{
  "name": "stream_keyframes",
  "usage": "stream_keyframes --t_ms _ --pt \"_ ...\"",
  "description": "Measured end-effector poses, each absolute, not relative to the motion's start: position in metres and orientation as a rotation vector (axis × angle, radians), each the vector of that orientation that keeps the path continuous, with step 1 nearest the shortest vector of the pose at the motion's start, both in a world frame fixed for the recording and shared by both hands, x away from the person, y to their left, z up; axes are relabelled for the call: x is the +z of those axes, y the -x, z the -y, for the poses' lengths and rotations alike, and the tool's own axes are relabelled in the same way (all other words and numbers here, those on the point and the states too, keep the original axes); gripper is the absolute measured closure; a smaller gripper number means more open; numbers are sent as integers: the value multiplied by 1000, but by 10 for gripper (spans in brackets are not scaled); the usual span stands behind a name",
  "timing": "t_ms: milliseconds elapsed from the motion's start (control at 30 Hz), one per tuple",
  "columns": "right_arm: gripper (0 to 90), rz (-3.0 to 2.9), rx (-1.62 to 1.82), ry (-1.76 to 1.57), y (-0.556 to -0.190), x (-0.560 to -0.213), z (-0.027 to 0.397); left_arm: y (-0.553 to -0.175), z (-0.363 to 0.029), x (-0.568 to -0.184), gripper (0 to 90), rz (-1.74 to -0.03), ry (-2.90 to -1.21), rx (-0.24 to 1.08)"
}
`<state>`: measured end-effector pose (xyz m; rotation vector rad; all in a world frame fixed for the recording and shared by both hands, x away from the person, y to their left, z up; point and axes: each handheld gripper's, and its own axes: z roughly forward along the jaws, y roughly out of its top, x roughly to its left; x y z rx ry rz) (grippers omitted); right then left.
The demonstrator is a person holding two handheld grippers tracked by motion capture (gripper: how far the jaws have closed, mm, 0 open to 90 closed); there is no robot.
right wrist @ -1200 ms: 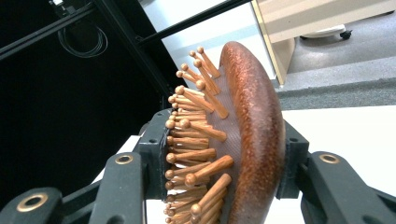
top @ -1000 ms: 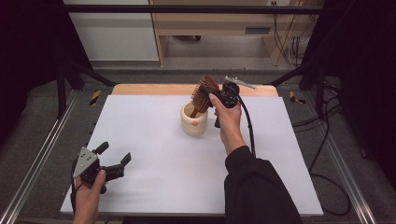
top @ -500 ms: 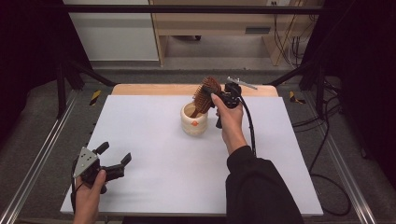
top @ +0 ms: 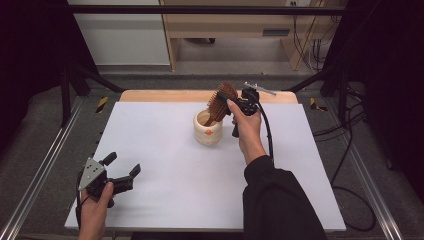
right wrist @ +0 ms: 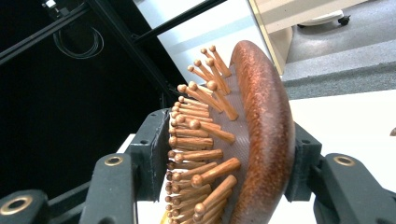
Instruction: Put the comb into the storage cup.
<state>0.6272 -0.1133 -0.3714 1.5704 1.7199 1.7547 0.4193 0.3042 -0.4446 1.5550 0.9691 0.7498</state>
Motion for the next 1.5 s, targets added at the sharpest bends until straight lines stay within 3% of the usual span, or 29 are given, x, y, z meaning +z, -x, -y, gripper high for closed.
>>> stream_keyframes --t_ms 667,1500 --pt "169 -1732 1648 -1501 -619 -361 115 -420 -304 -444 28 -976 -1547 753" --pt "101 -1738 1506 -1297 -592 -349 145 -419 -304 -445 27 -974 -1544 769"
